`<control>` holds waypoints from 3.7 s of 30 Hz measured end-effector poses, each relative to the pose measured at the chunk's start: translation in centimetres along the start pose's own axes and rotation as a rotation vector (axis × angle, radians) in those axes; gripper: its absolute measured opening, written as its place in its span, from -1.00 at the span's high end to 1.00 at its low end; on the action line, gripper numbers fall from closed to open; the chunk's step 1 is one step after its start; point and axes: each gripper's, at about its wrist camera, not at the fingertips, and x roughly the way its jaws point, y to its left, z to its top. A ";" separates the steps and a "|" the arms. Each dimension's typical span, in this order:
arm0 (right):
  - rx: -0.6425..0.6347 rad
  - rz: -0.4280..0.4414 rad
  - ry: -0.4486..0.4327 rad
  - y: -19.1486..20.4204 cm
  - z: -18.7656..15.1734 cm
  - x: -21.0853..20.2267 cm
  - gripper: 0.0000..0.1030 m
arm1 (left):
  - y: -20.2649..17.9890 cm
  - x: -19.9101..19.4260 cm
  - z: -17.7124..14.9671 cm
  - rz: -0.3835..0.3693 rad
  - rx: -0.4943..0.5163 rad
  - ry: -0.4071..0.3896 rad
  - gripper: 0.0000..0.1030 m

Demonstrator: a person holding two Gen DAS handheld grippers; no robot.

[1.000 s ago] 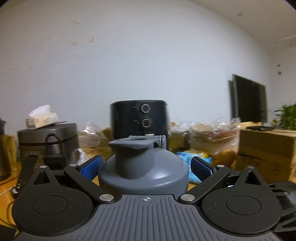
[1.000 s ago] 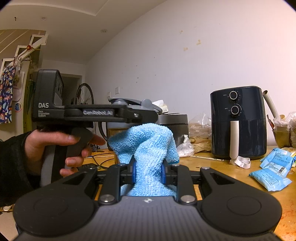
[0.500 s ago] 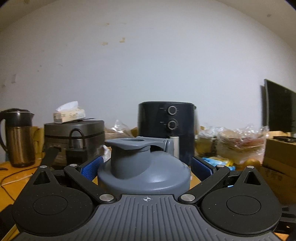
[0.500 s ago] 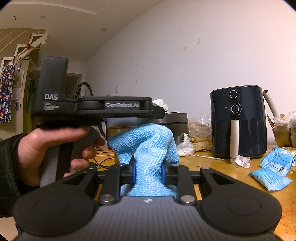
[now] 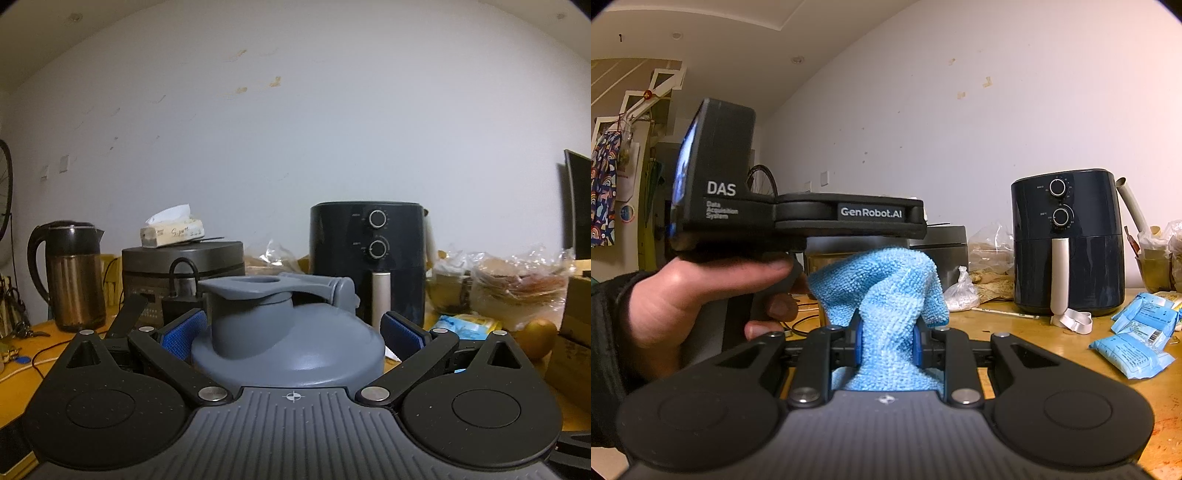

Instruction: Clean container

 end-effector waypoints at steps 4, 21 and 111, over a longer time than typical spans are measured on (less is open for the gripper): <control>0.000 0.001 -0.001 0.4 -0.5 -0.9 0.55 | 0.0 0.2 -0.1 0.023 -0.005 0.006 -0.99; -0.002 0.002 0.003 0.5 -0.5 -0.8 0.55 | 0.6 0.0 -0.5 -0.040 0.000 -0.003 -0.84; -0.050 0.030 0.044 1.5 0.3 0.3 0.55 | 9.0 5.2 -1.8 -0.977 0.065 -0.024 -0.83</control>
